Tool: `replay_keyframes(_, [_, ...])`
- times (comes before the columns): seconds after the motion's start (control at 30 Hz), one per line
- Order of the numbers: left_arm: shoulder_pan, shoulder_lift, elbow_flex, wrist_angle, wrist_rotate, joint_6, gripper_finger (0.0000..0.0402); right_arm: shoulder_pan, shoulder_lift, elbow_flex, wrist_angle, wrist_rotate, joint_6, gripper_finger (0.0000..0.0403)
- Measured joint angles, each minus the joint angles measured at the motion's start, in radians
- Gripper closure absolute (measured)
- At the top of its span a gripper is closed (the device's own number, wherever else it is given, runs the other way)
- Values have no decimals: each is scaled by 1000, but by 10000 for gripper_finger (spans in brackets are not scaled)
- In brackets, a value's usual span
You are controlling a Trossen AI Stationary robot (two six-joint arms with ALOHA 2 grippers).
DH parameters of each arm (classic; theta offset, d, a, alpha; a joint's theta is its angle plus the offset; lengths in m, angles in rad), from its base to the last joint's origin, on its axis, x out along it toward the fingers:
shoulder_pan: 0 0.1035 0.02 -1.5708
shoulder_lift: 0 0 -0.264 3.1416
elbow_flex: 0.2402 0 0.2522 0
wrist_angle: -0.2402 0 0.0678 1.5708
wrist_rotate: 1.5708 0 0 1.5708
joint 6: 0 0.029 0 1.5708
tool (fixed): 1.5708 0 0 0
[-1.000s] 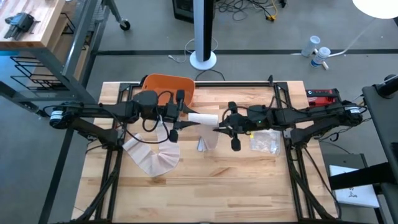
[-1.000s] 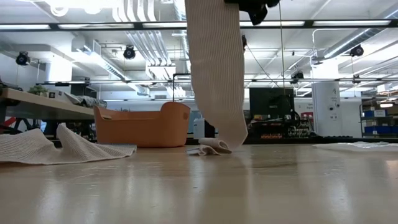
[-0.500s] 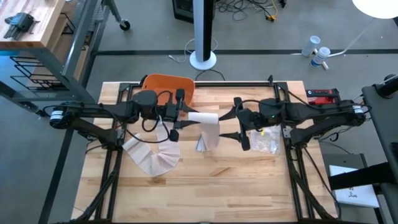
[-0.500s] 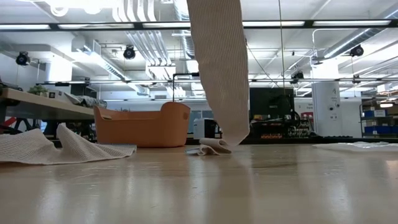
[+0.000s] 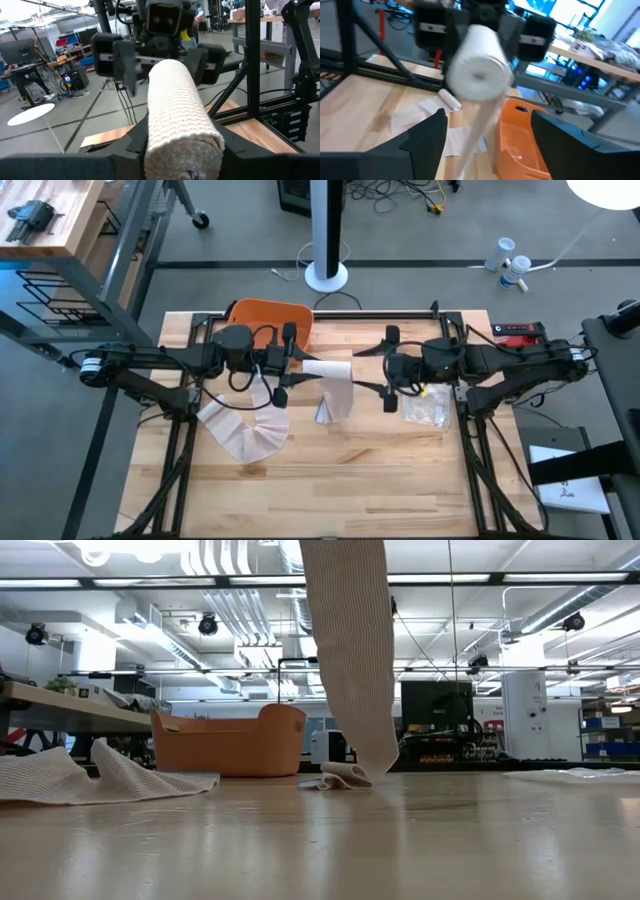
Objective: Roll bandage
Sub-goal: Roll the right white bandage
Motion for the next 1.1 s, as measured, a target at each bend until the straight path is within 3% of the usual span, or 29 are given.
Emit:
replay_keyframes(0.43, [3,0,0,-8,0,7,285,11,-155,-425,323,-7,178,191])
replay_keyframes(0.9, [59,44,-1,8,-1,7,297,4,-112,-452,408,-8,172,199])
replay_keyframes(1.1, [63,44,-3,7,2,127,306,4,-198,-537,652,-39,160,209])
